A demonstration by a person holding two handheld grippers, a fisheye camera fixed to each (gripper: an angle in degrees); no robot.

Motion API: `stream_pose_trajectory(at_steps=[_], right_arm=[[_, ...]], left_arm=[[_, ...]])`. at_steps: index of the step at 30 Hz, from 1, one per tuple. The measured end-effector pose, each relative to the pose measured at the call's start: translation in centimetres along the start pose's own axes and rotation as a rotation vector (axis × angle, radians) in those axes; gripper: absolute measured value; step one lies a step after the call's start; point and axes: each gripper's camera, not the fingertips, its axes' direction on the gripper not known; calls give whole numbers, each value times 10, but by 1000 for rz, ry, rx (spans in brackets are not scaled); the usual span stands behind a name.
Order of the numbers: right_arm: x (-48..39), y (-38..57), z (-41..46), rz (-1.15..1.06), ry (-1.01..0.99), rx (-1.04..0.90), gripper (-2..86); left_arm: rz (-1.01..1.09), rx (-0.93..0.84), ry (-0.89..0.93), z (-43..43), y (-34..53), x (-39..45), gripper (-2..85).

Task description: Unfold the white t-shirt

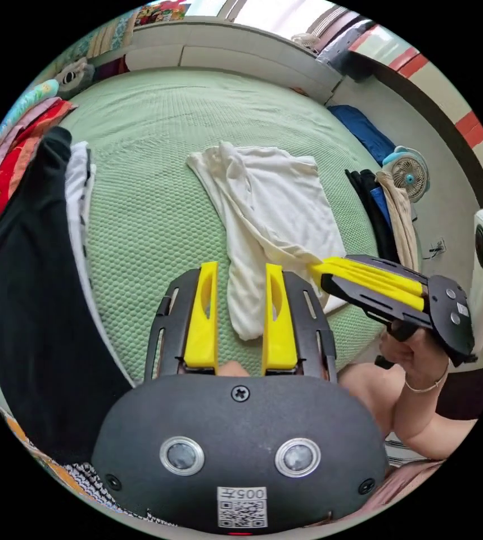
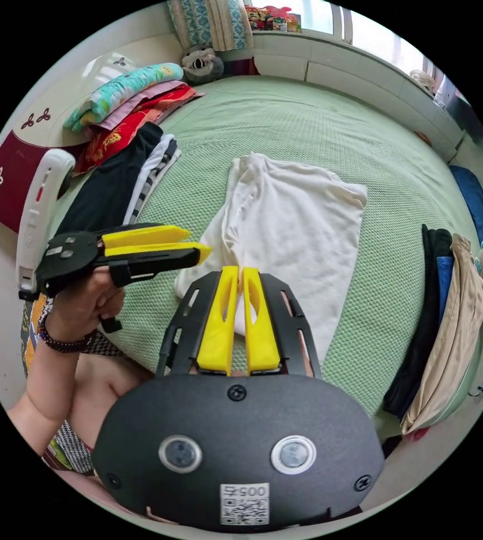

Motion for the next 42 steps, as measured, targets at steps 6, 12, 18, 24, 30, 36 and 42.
stream_pose_trajectory(at_steps=[6, 12, 18, 24, 30, 36, 42], right_arm=[[-10, -5, 6, -27, -17, -41, 19], [-29, -7, -1, -137, -51, -56, 72], [-53, -4, -1, -220, 111, -59, 84], [-46, -11, 19, -207, 162, -56, 41], [-6, -7, -18, -86, 81, 45, -4], [56, 13, -77, 135, 138, 237, -7], [116, 43, -107, 324, 193, 303, -7]], left_arm=[[-5, -53, -83, 17, -10, 11, 104], [34, -98, -36, 14, -16, 16, 60], [8, -145, -65, 19, -24, 22, 54], [19, -136, -103, 17, -22, 25, 49], [1, -11, -121, -13, -14, 29, 45], [-54, 20, -200, -35, -7, 16, 45], [-168, 90, -254, -65, 9, -9, 44]])
